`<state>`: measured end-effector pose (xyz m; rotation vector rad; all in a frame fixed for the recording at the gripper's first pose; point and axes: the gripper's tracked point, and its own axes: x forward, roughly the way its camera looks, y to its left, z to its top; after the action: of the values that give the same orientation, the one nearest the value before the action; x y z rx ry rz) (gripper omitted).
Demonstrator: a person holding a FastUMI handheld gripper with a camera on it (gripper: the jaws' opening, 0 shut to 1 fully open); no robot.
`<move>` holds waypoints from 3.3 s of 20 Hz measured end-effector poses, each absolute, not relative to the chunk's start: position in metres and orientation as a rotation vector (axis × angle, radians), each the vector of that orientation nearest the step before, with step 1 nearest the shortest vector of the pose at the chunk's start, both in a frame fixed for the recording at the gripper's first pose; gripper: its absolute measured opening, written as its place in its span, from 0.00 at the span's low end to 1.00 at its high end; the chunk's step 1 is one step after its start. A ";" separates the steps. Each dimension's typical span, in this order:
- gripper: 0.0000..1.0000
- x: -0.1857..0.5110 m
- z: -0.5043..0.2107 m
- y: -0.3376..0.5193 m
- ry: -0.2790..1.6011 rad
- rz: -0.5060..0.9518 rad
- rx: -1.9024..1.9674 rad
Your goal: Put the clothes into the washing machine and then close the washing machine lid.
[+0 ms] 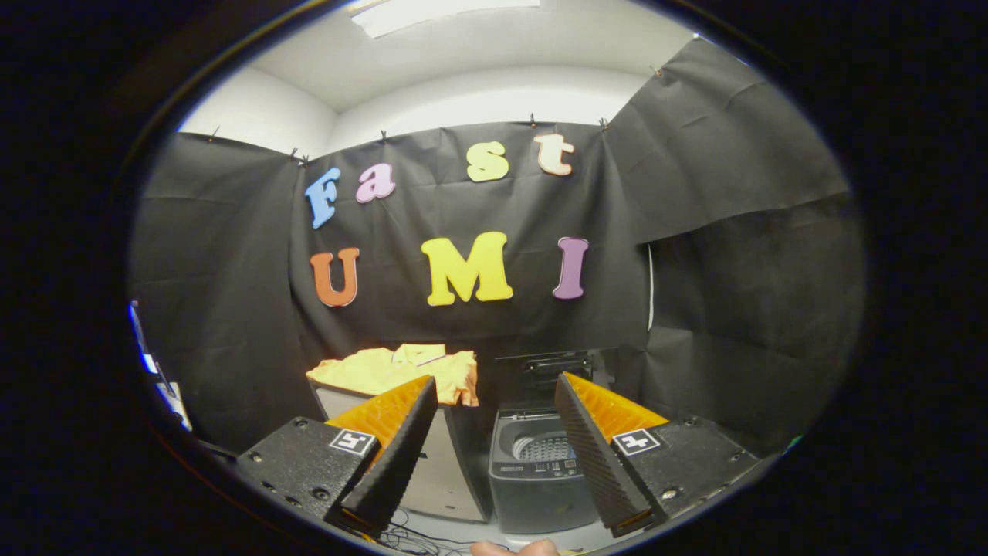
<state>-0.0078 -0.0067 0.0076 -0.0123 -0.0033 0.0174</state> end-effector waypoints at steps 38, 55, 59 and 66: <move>0.97 0.309 0.014 0.219 0.355 0.209 0.031; 0.95 0.409 -0.097 0.248 1.026 0.132 -0.054; 0.95 0.407 -0.121 0.255 1.167 0.105 0.006; 0.93 0.412 -0.136 0.258 1.267 0.042 -0.029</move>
<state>0.4124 0.2584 -0.1358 -0.0294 1.2669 0.0415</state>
